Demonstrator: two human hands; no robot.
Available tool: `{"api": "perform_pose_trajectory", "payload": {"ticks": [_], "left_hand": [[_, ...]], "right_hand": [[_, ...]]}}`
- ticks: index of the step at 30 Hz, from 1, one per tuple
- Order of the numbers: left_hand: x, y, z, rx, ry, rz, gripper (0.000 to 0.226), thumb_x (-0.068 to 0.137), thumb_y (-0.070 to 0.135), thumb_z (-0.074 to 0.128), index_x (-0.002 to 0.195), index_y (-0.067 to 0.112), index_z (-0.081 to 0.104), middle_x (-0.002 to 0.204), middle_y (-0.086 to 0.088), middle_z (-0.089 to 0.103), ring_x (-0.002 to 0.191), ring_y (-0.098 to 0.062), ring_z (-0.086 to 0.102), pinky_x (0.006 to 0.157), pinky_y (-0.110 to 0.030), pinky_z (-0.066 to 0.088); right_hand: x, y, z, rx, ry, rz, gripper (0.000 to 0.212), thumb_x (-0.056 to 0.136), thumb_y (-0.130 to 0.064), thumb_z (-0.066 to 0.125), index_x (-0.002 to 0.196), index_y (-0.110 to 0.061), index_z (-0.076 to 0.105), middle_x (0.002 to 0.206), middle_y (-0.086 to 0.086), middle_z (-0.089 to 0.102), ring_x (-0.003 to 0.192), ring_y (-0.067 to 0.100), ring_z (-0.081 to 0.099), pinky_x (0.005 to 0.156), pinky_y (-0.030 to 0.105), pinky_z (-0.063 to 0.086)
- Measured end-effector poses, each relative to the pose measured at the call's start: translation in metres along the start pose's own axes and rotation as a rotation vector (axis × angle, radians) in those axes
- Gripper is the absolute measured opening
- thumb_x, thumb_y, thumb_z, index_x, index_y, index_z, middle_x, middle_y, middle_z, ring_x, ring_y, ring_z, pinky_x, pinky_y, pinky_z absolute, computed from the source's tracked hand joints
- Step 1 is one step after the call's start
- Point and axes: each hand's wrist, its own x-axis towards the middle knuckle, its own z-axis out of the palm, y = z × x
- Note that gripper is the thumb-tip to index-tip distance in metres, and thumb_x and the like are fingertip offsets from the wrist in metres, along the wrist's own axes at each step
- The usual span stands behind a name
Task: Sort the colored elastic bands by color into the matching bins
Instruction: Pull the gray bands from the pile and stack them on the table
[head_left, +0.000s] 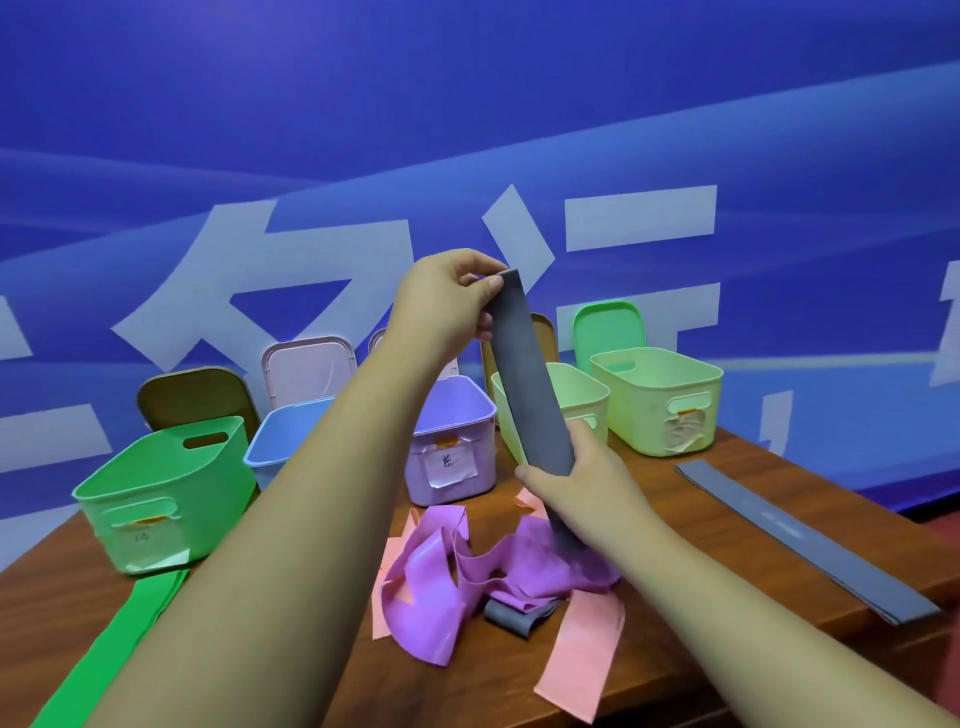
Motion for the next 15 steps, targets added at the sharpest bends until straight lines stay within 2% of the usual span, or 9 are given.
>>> {"api": "perform_pose_trajectory", "payload": {"ticks": [2,4,7,9,12,13,15], "left_hand": [[0.006,-0.004,0.011,-0.019,-0.04,-0.044,0.016,0.103,0.007,0.062,0.108,0.011,0.077,0.074,-0.004,0.068,0.055,-0.016,0.059,0.066,-0.04,0.066],[0.01,-0.005,0.023,-0.05,-0.057,-0.081,0.016,0.103,0.005,0.062,0.109,0.008,0.076,0.078,-0.01,0.068,0.055,-0.018,0.061,0.066,-0.042,0.067],[0.013,-0.005,0.046,-0.057,-0.069,-0.114,0.015,0.102,0.005,0.063,0.109,0.006,0.076,0.081,-0.015,0.07,0.051,-0.019,0.064,0.06,-0.036,0.065],[0.016,-0.008,0.065,-0.061,-0.084,-0.14,0.014,0.101,0.006,0.064,0.106,0.007,0.077,0.082,-0.017,0.072,0.051,-0.019,0.066,0.06,-0.035,0.065],[0.018,-0.017,0.102,-0.068,-0.117,-0.176,0.015,0.098,0.006,0.065,0.1,0.012,0.079,0.083,-0.019,0.075,0.055,-0.023,0.069,0.067,-0.042,0.067],[0.018,-0.021,0.116,-0.06,-0.125,-0.186,0.016,0.097,0.007,0.065,0.098,0.015,0.079,0.084,-0.017,0.076,0.057,-0.023,0.069,0.068,-0.041,0.067],[0.016,-0.027,0.143,0.013,-0.127,-0.189,0.016,0.093,0.012,0.069,0.098,0.021,0.081,0.086,-0.008,0.076,0.064,-0.019,0.068,0.067,-0.034,0.064]], "right_hand": [[-0.004,0.002,-0.014,-0.01,-0.001,0.018,0.037,0.082,-0.039,0.083,0.108,-0.029,0.058,0.099,-0.009,0.068,0.089,0.012,0.065,0.068,0.028,0.05],[-0.009,0.005,-0.029,0.005,-0.007,0.045,0.036,0.083,-0.047,0.083,0.105,-0.029,0.06,0.095,-0.011,0.07,0.084,0.01,0.067,0.066,0.028,0.049],[-0.014,0.014,-0.055,0.001,0.003,0.069,0.029,0.098,-0.054,0.065,0.092,-0.027,0.06,0.082,-0.009,0.066,0.076,0.009,0.063,0.062,0.026,0.04],[-0.015,0.024,-0.071,-0.042,0.036,0.098,0.035,0.107,-0.045,0.051,0.083,-0.019,0.056,0.077,-0.003,0.061,0.076,0.015,0.059,0.063,0.029,0.039],[-0.019,0.045,-0.097,-0.084,0.092,0.16,0.034,0.107,-0.031,0.047,0.08,-0.011,0.052,0.075,0.005,0.059,0.08,0.024,0.058,0.07,0.036,0.041],[-0.02,0.054,-0.108,-0.122,0.102,0.172,0.03,0.105,-0.03,0.048,0.082,-0.012,0.054,0.077,0.007,0.061,0.082,0.025,0.059,0.072,0.038,0.042],[-0.024,0.067,-0.129,-0.2,0.096,0.201,0.02,0.101,-0.028,0.052,0.085,-0.02,0.062,0.079,0.002,0.067,0.083,0.019,0.063,0.07,0.031,0.043]]}}
